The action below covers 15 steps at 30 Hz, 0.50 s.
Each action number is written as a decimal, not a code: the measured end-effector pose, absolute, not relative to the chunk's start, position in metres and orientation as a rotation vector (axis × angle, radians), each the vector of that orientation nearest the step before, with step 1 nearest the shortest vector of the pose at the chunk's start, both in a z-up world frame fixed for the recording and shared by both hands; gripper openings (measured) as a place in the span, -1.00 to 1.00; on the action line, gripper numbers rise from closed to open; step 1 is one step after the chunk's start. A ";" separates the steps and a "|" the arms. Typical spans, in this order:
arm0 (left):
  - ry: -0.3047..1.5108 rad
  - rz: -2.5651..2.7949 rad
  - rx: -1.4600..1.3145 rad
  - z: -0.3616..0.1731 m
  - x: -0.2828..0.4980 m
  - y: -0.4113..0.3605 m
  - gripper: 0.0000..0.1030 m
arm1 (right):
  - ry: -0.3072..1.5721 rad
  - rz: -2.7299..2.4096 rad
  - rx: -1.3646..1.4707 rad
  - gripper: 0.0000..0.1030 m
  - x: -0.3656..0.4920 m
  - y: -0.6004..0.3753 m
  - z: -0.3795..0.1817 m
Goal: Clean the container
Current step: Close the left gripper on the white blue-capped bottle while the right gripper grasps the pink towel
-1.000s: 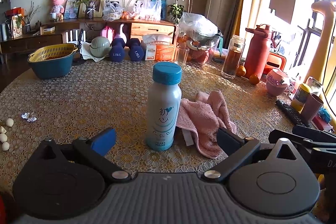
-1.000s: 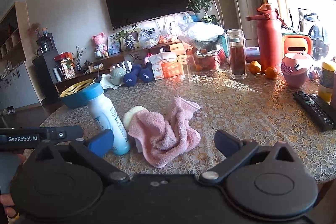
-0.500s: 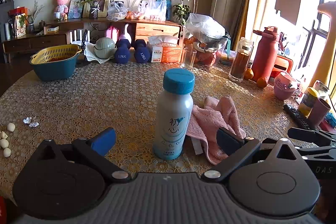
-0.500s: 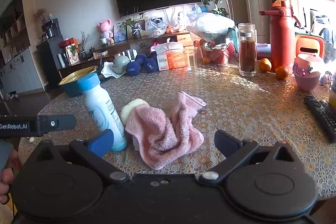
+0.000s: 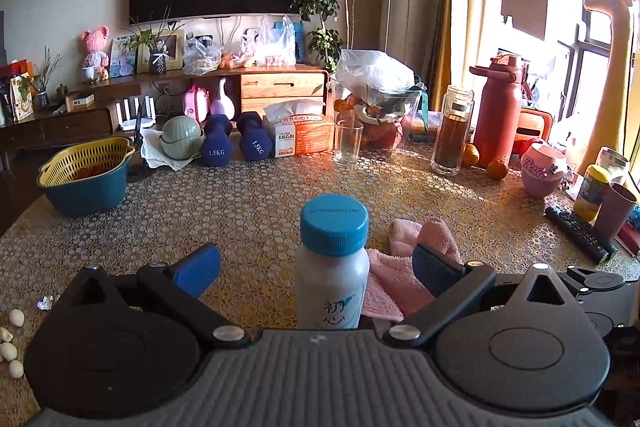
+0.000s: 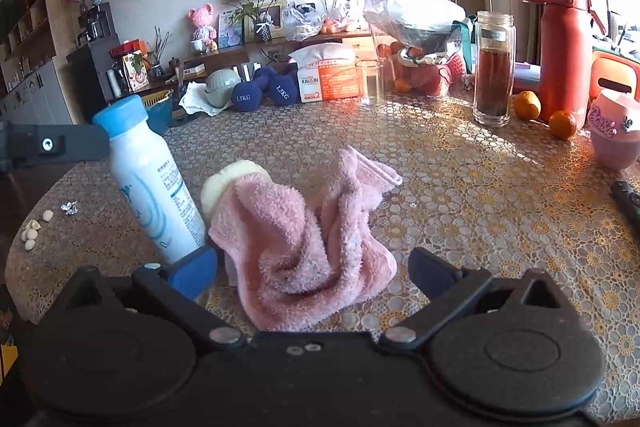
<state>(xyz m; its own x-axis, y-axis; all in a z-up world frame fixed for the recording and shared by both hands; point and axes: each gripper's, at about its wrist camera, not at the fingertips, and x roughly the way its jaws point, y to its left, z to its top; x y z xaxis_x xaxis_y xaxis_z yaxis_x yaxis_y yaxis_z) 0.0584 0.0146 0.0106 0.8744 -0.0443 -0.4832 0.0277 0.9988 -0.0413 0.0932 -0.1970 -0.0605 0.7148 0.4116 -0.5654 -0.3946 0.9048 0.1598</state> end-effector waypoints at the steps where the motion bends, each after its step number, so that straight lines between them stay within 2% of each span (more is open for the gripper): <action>1: 0.504 -0.040 -0.033 0.011 0.061 0.015 0.99 | 0.642 0.449 0.023 0.98 0.098 -0.195 -0.064; 6: 0.488 -0.053 -0.008 0.016 0.072 0.019 0.99 | 0.663 0.471 -0.038 0.90 0.117 -0.181 -0.080; 9: 0.487 -0.061 0.016 0.015 0.077 0.018 0.98 | 0.689 0.462 -0.043 0.76 0.126 -0.179 -0.088; 11: 0.485 -0.056 0.032 0.015 0.080 0.017 0.98 | 0.701 0.466 -0.039 0.40 0.129 -0.178 -0.091; 12: 0.482 -0.056 0.034 0.015 0.080 0.018 0.98 | 0.702 0.468 -0.041 0.36 0.130 -0.178 -0.092; 15: 0.473 -0.067 0.025 0.018 0.082 0.021 0.97 | 0.690 0.489 -0.022 -0.05 0.129 -0.181 -0.087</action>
